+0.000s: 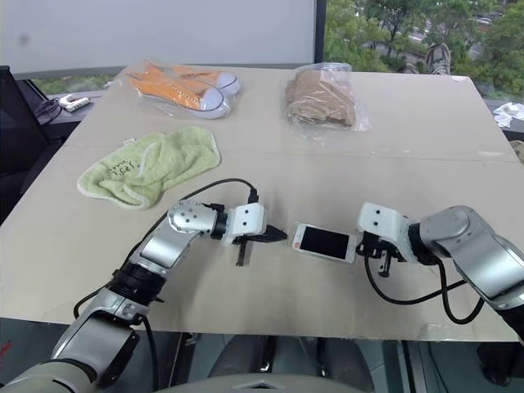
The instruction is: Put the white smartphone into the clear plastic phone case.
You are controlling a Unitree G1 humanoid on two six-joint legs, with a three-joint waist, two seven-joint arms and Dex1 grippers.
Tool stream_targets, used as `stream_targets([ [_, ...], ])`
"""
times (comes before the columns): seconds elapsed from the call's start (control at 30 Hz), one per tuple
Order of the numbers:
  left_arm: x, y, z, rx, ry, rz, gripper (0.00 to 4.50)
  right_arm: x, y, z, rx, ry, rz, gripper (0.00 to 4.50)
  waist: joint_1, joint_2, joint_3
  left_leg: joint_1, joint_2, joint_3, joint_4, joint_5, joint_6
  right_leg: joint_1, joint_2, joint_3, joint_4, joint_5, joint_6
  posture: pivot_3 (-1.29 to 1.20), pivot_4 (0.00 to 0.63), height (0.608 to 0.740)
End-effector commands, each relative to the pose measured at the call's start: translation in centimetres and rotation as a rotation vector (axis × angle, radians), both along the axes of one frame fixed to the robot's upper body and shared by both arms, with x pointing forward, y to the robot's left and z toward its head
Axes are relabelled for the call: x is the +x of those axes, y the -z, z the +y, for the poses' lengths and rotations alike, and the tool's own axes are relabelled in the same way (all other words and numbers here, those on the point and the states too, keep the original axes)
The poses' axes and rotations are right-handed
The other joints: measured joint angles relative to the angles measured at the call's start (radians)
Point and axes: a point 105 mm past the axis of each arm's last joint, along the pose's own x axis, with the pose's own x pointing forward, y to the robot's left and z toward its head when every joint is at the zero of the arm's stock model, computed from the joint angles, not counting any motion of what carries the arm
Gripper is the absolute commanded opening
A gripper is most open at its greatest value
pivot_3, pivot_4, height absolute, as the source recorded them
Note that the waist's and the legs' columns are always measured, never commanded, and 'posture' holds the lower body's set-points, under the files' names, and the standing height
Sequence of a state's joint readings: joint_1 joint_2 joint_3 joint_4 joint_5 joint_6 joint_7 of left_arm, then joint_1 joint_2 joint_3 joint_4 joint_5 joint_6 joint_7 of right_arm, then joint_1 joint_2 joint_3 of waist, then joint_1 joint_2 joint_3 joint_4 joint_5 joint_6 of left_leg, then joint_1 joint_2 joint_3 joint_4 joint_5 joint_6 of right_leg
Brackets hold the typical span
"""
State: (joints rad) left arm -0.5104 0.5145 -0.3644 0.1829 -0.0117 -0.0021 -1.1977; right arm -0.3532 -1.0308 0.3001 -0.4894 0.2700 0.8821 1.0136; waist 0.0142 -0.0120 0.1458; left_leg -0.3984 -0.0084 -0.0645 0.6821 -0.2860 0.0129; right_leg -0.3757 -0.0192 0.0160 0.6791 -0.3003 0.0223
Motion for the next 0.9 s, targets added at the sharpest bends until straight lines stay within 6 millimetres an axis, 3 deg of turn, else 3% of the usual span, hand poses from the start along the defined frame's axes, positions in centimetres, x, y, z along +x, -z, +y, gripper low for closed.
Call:
stream_targets([
  [0.03, -0.6, 0.1, -0.6, 0.004, 0.023, 0.001, 0.0, 0.2, -0.9, 0.6, 0.005, -0.028, -0.041, 0.04, 0.0, 0.0, 0.0, 0.0, 0.0, 0.0, 0.0, 0.0, 0.0, 0.0, 0.0, 0.0, 0.0, 0.0, 0.0, 0.0, 0.15, 0.74],
  [0.7, -0.9, -0.1, -1.4, -0.014, 0.036, 0.006, 0.0, 0.6, -0.8, 2.9, 0.006, -0.087, -0.047, 0.04, -0.003, 0.0, 0.0, 0.0, 0.0, 0.0, 0.0, 0.0, 0.0, 0.0, 0.0, 0.0, 0.0, 0.0, 0.0, 0.0, 0.15, 0.74],
  [0.9, -0.9, -0.1, -1.3, -0.016, 0.032, 0.004, 0.0, 0.7, -0.7, 2.3, -0.013, -0.074, -0.05, 0.04, -0.003, 0.0, 0.0, 0.001, 0.0, 0.0, 0.0, 0.0, 0.0, 0.0, 0.0, 0.0, 0.001, 0.0, 0.0, 0.0, 0.15, 0.74],
])
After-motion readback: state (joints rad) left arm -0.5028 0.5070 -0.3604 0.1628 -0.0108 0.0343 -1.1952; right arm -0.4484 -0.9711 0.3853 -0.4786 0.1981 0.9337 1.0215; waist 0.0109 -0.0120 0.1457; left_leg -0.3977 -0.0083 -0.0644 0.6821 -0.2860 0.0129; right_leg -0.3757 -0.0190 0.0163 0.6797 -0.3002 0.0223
